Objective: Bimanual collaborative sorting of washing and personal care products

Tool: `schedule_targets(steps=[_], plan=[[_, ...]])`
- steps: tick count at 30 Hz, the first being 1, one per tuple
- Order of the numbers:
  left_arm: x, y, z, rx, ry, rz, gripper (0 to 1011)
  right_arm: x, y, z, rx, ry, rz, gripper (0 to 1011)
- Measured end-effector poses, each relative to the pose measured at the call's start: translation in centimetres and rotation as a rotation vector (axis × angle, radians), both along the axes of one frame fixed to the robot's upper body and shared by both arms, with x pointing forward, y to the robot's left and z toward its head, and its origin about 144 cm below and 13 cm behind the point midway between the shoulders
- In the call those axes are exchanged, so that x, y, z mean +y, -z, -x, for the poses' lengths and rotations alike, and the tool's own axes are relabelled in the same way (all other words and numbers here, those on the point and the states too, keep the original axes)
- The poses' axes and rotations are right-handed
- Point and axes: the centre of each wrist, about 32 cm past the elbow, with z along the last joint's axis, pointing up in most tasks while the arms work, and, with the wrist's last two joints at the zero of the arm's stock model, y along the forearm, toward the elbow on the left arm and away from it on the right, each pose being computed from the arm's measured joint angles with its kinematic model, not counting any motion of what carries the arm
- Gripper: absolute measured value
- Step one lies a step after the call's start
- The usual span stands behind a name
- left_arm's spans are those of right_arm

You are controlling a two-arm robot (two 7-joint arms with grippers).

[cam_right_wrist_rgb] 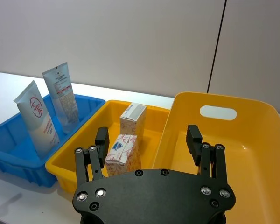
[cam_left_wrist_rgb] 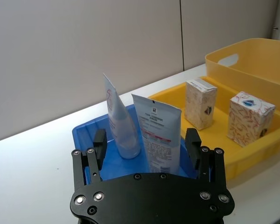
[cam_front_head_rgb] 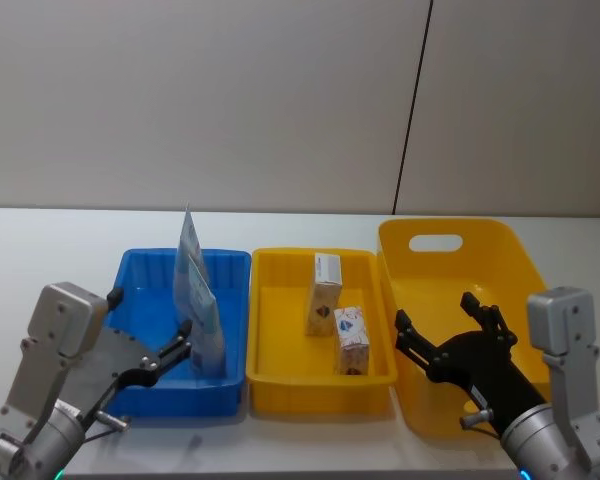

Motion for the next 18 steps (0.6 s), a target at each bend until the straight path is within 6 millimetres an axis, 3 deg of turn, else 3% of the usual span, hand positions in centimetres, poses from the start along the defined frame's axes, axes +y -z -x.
schedule_targets(steps=[9, 18], plan=[[0.1, 0.2, 0.2, 0.032, 0.045, 0.013, 1001, 0.0, 0.0, 0.0, 0.000, 0.000, 0.000, 1003], [-0.5, 0.5, -0.9, 0.077, 0.110, 0.034, 1001, 0.0, 0.0, 0.0, 0.000, 0.000, 0.000, 1003]])
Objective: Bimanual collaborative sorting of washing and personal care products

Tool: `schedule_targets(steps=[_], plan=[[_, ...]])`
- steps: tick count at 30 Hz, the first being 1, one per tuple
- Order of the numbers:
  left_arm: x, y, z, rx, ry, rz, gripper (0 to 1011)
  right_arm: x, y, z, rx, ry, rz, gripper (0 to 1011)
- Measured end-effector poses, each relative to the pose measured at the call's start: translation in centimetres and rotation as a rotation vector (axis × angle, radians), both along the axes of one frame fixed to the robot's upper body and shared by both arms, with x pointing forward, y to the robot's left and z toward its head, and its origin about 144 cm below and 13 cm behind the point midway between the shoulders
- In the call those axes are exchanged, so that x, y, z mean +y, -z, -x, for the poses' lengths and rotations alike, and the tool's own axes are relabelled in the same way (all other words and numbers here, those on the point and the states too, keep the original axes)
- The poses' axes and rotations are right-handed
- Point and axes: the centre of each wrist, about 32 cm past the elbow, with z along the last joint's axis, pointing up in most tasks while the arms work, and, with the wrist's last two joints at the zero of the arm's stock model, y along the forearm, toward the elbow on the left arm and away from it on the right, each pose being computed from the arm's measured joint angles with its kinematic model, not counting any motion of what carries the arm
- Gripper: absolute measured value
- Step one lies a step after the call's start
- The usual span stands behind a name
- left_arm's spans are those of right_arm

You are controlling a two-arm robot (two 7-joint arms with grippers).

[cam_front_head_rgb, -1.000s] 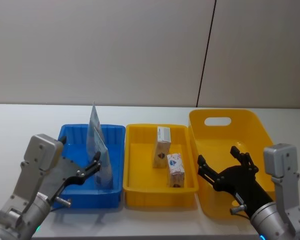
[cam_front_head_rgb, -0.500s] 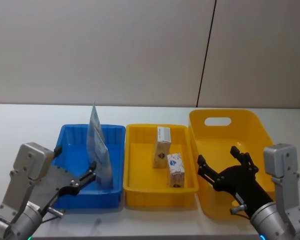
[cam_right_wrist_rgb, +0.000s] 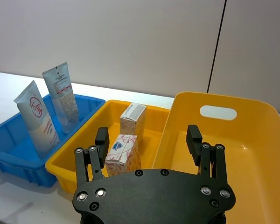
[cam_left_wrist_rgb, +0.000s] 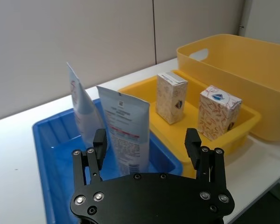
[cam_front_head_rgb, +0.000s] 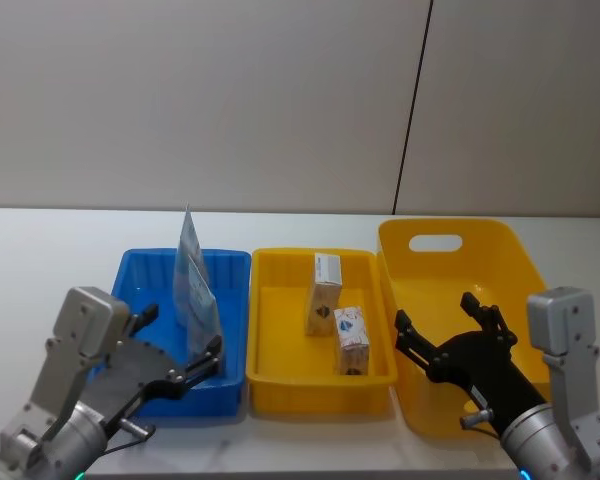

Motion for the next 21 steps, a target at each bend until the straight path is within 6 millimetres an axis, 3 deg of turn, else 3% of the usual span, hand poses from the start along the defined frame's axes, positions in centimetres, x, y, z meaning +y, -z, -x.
schedule_targets(steps=[21], plan=[[-2.0, 1.1, -4.2, 0.115, -0.007, 0.028, 1001, 0.0, 0.0, 0.0, 0.000, 0.000, 0.000, 1003]])
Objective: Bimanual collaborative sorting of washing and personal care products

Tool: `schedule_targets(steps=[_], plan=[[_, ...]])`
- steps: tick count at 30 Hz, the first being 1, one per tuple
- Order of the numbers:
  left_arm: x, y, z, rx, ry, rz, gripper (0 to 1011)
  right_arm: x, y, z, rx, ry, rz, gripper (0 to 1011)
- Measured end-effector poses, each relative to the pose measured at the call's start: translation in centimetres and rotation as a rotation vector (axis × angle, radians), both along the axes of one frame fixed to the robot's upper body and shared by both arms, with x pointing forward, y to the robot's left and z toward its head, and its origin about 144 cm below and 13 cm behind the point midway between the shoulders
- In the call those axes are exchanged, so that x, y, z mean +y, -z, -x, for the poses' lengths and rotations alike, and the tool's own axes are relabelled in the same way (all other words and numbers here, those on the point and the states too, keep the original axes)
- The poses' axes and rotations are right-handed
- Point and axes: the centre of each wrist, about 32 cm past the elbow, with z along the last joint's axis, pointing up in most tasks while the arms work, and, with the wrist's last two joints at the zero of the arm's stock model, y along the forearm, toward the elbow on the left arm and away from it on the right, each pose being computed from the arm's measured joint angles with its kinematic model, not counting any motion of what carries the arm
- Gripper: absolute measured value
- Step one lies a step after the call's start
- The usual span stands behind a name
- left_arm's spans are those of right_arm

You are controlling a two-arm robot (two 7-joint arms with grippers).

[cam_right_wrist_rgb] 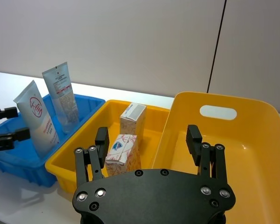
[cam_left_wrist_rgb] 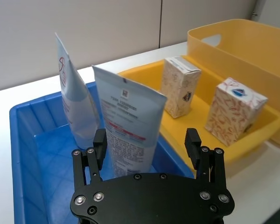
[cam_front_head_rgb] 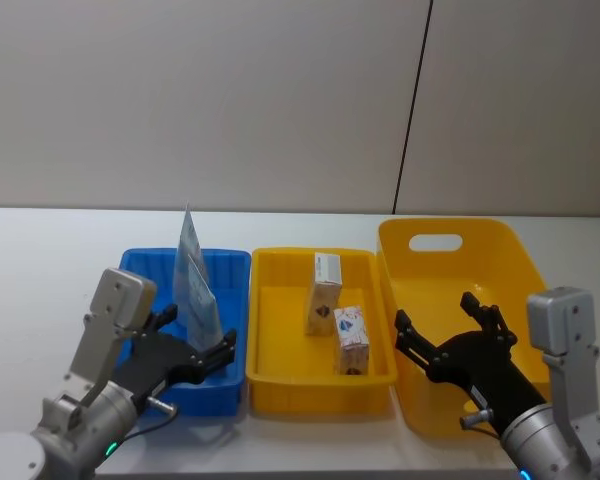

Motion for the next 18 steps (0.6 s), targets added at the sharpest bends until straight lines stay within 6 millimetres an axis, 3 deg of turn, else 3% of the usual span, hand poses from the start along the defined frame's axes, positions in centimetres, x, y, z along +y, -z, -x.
schedule_targets(steps=[18], plan=[[-2.1, 0.0, -3.5, 0.055, -0.051, 0.029, 1001, 0.0, 0.0, 0.0, 0.000, 0.000, 0.000, 1003]])
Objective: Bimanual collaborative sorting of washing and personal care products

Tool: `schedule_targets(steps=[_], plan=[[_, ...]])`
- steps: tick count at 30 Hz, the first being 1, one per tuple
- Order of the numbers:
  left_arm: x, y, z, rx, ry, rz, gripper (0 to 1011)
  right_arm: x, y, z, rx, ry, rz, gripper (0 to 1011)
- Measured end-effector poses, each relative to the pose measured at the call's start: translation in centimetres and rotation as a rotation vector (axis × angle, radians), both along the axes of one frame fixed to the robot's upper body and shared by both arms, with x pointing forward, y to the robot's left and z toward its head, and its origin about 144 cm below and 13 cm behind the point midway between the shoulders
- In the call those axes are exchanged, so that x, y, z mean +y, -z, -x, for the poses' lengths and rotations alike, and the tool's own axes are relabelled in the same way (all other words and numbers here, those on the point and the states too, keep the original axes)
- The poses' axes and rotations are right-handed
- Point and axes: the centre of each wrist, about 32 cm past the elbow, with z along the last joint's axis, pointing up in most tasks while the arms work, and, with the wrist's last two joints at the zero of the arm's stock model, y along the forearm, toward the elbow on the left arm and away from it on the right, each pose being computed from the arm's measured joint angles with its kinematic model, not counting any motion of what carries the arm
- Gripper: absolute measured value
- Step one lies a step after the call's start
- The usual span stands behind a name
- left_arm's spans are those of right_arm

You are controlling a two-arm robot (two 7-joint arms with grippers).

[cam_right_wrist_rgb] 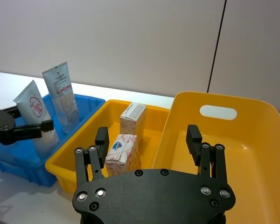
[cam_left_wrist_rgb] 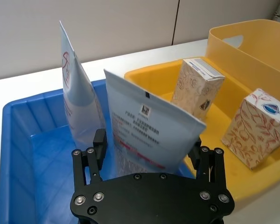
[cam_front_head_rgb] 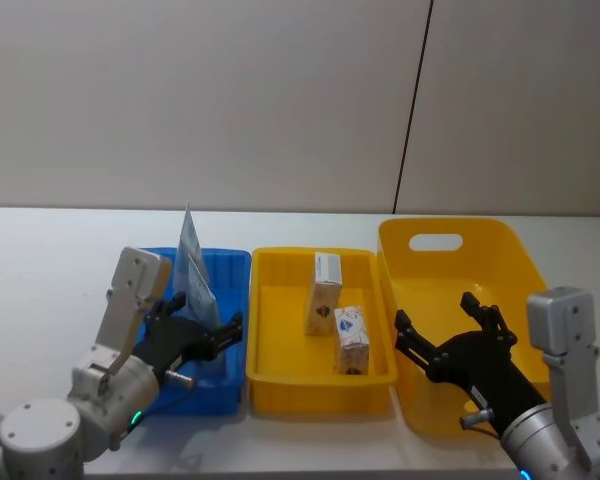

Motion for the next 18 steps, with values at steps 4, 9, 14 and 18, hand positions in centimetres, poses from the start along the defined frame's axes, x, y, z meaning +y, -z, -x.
schedule_targets(steps=[4, 9, 14, 18], plan=[[-0.4, 0.0, -0.6, 0.010, -0.007, 0.007, 1001, 0.0, 0.0, 0.0, 0.000, 0.000, 0.000, 1003], [-0.8, -0.1, -1.0, 0.018, -0.011, 0.011, 1001, 0.0, 0.0, 0.0, 0.000, 0.000, 0.000, 1003], [-1.1, -0.1, -1.3, 0.025, -0.013, 0.014, 944, 0.0, 0.0, 0.0, 0.000, 0.000, 0.000, 1003], [-1.3, -0.2, -1.5, 0.028, -0.015, 0.016, 849, 0.0, 0.0, 0.0, 0.000, 0.000, 0.000, 1003]])
